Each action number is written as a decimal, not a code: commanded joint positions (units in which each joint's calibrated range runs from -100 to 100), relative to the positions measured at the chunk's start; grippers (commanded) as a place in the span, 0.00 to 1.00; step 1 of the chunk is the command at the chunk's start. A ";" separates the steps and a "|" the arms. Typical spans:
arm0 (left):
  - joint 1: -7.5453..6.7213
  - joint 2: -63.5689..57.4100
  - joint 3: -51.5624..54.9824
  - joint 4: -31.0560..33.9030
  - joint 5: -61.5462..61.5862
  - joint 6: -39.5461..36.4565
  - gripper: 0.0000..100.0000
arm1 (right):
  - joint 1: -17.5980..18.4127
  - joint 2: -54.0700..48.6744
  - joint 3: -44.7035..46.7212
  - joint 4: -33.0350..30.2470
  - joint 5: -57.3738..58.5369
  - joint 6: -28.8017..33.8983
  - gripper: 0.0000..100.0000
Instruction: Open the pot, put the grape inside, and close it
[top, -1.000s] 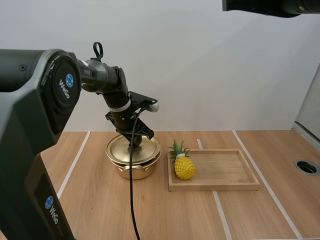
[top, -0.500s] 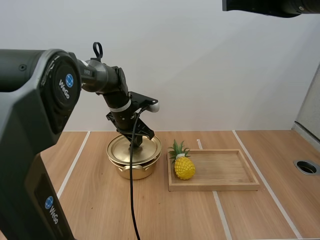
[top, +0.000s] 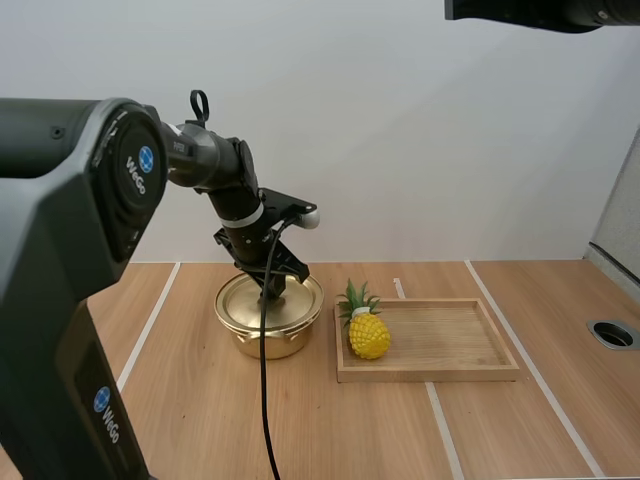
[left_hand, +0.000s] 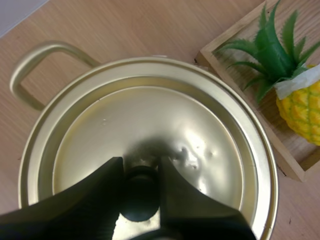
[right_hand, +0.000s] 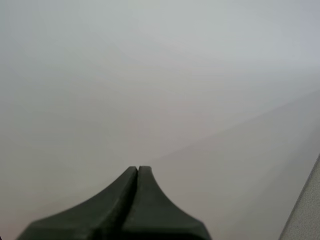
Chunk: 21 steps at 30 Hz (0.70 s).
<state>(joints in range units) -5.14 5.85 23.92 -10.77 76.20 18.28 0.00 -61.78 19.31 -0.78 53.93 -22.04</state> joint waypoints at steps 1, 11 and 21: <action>-0.18 0.98 0.01 -0.11 -0.75 -0.47 0.00 | -0.17 -0.36 -0.47 -0.05 -1.77 -0.29 0.00; -0.18 1.12 0.01 -0.17 0.17 -0.57 0.00 | -0.17 -0.36 -0.47 -0.05 -1.77 -0.29 0.00; -0.18 0.89 -0.26 -1.86 2.42 -1.64 1.00 | -0.17 -0.36 -0.47 0.07 -1.80 -0.29 0.00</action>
<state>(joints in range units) -5.16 6.55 23.80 -11.30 77.34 17.43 0.00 -61.78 19.31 -0.78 53.93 -22.04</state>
